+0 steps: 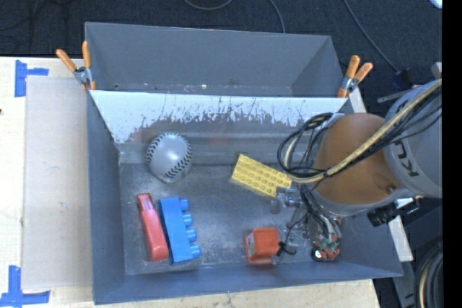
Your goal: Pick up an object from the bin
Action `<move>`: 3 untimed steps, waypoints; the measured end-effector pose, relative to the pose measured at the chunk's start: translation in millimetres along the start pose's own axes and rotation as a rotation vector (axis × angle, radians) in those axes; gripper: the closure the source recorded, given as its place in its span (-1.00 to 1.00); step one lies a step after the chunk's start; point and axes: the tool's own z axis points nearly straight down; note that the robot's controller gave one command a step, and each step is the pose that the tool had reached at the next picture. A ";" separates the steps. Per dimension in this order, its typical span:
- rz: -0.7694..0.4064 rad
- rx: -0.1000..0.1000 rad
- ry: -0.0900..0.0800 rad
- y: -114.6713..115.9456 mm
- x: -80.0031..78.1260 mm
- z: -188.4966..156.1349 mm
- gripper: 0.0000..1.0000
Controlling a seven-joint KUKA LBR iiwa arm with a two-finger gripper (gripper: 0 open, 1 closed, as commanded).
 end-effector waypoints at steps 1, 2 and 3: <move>0.082 0.001 0.006 10.8 1.4 36.8 -1.00; 0.127 -0.002 -0.003 8.8 -1.8 58.7 1.00; 0.127 -0.002 -0.003 8.8 -1.8 58.7 1.00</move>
Offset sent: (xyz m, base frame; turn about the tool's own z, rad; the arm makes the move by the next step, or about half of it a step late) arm 0.0014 0.0078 -0.0599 0.1272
